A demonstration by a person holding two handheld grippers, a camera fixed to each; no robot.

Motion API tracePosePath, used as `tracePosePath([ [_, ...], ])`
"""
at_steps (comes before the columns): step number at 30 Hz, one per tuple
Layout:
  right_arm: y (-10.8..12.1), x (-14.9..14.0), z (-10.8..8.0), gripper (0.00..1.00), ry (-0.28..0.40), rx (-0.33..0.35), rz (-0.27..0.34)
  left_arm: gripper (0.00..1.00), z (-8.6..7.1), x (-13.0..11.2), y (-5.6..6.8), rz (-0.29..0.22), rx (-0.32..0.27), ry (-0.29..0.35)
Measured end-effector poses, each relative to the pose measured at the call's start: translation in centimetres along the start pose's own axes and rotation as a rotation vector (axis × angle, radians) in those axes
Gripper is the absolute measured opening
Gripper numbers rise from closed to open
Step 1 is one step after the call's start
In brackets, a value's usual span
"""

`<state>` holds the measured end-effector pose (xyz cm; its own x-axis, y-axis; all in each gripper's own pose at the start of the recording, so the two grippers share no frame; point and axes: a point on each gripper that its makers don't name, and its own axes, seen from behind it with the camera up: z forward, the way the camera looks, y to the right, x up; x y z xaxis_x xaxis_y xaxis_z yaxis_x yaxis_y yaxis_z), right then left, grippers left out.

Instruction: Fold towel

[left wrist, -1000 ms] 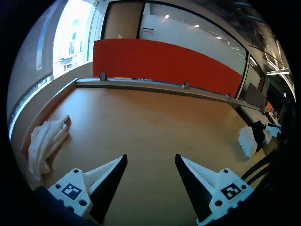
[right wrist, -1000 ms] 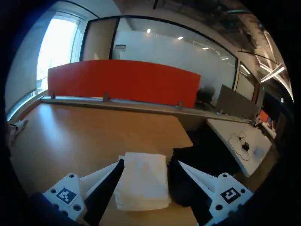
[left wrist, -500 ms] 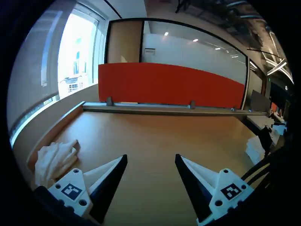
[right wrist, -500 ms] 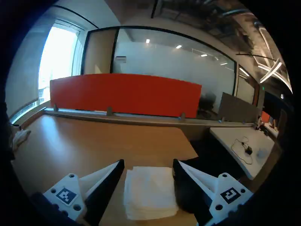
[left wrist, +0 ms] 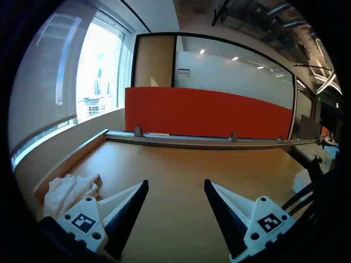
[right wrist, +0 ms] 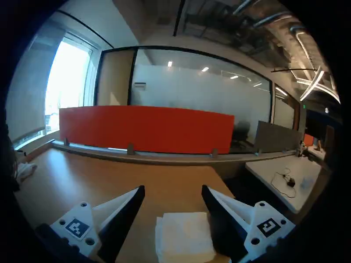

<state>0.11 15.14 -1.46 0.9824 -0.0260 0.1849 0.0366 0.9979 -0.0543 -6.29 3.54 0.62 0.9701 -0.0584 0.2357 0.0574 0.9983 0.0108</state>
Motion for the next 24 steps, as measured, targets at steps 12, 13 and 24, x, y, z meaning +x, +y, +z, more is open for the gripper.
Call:
tracePosePath([
  [12,-5.4,2.7,0.4,1.00,0.067,0.075,0.057,0.94,0.2,1.7,0.6,-0.013,-0.030,0.050],
  [13,-5.9,2.9,0.4,1.00,0.071,0.081,0.058,0.94,0.2,1.8,0.6,-0.013,-0.031,0.053],
  [24,-11.6,3.9,0.5,1.00,0.096,0.146,0.088,0.94,-0.1,2.6,0.1,-0.025,-0.035,0.079],
])
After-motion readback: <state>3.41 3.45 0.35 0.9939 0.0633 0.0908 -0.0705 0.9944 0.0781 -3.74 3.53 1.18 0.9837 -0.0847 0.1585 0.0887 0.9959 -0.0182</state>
